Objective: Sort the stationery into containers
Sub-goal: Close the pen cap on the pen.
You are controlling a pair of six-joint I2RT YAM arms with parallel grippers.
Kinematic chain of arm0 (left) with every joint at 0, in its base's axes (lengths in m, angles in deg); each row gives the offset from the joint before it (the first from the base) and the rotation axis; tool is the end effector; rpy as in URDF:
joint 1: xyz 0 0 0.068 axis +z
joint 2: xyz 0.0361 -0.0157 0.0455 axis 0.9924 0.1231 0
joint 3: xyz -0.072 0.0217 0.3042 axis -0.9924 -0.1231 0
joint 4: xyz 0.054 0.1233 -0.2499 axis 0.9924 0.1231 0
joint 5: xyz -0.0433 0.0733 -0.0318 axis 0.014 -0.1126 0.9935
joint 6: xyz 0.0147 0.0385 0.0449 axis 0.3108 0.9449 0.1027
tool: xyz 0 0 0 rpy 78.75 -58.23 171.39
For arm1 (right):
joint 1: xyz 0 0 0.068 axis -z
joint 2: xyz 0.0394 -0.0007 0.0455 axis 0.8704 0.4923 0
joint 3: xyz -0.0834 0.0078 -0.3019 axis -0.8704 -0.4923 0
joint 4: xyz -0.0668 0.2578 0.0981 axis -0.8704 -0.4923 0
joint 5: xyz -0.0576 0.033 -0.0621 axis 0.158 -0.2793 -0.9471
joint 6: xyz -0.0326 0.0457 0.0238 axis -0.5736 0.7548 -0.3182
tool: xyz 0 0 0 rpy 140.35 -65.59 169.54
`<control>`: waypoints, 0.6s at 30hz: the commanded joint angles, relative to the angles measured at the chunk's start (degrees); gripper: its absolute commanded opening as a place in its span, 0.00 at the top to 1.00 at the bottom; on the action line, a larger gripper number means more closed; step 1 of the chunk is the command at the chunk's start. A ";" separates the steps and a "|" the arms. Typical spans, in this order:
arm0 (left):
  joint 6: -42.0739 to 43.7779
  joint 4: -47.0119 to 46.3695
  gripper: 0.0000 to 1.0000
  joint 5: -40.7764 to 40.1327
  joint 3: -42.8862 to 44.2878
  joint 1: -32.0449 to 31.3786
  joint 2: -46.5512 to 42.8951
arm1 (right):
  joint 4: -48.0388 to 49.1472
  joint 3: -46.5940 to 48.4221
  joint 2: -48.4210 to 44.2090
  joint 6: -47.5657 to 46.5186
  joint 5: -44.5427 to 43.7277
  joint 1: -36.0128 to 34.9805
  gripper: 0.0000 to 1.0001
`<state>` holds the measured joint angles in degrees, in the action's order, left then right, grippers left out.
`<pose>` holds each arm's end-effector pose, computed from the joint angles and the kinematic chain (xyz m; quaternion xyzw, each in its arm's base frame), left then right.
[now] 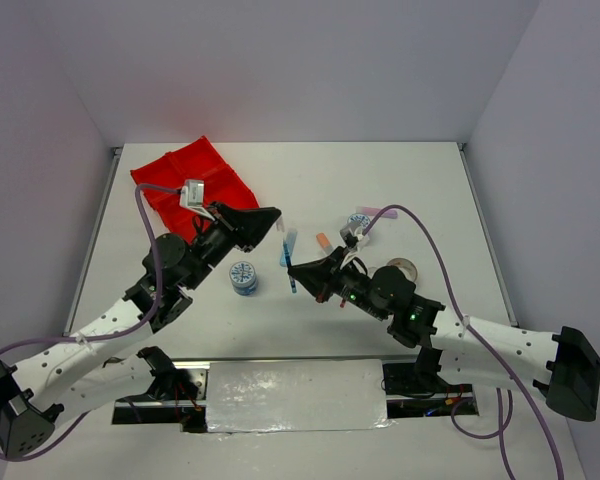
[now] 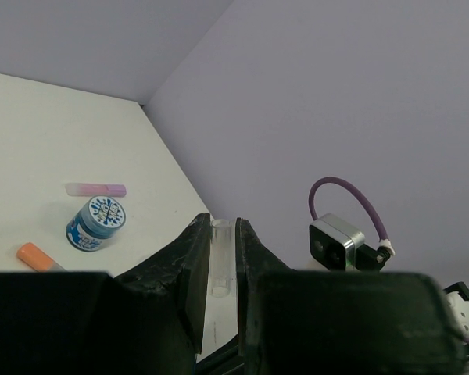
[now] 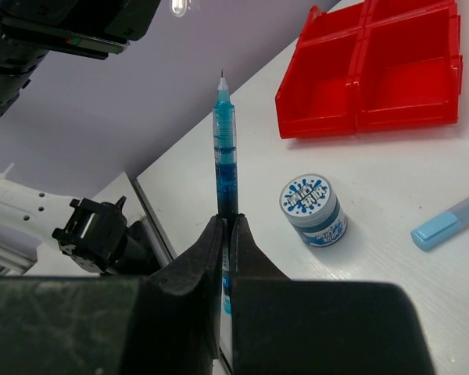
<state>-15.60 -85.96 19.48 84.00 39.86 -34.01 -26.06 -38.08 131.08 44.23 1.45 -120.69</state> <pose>0.1589 -0.1426 0.3996 -0.0736 0.5877 -0.5626 0.5768 0.1105 0.1835 0.3073 -0.1677 0.6645 0.4693 0.5568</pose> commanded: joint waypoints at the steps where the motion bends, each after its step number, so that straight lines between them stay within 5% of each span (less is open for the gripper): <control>1: 0.61 -2.92 1.00 0.20 0.89 -0.26 0.17 | 2.81 3.30 -0.51 -1.43 -1.32 -0.55 1.00; 18: 2.63 -1.60 1.00 1.43 2.29 -0.35 1.58 | 0.26 6.29 2.12 -1.79 -1.41 -0.64 1.00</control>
<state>-14.18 -85.02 20.12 84.02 39.84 -32.19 -26.85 -35.00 132.94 43.34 0.97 -120.76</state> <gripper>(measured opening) 0.238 0.031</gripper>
